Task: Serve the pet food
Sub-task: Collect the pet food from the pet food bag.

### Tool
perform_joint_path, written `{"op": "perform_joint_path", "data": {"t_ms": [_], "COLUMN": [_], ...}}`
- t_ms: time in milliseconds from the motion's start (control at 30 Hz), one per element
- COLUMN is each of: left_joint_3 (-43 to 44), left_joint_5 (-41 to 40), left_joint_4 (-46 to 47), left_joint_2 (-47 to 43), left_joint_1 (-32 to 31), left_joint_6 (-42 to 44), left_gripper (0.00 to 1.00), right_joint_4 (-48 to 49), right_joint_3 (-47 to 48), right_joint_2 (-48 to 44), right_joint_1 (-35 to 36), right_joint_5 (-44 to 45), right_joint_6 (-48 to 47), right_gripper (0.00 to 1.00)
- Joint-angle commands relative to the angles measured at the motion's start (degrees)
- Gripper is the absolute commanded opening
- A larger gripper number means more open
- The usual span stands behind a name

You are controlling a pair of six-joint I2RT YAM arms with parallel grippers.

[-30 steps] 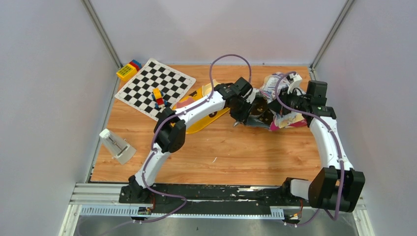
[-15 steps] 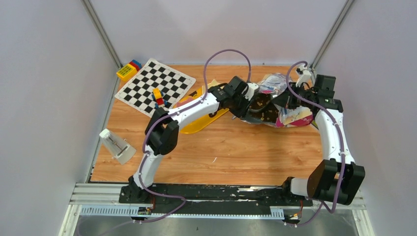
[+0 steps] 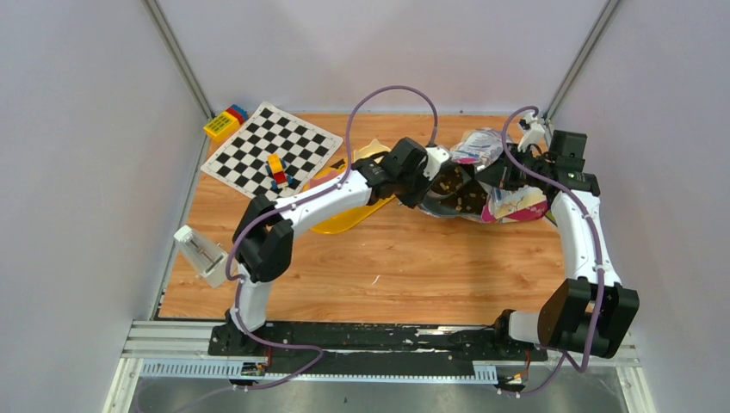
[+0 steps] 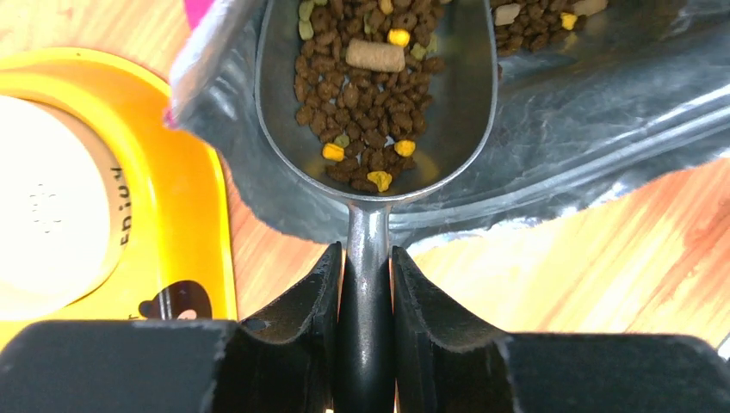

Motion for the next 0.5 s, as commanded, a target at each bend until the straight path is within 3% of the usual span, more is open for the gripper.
{"op": "perform_joint_path", "data": {"t_ms": [0,467], "left_joint_3": [-1.60,-12.00], "left_joint_5": [-0.29,6.78], "left_joint_4": [3.37,7.65], "left_joint_2": [-8.34,-14.57], "left_joint_1": [0.67,0.21], "left_joint_6": [3.63,7.60], "left_gripper": [0.00,0.00], "right_joint_4": [5.37,6.29], "right_joint_3": [1.90,3.64], "right_joint_2": [-1.11,0.43], "right_joint_1": [-0.38,-0.38], "right_joint_5": [0.08,-2.04], "right_joint_6": [2.12,4.11], "right_gripper": [0.00,0.00]}}
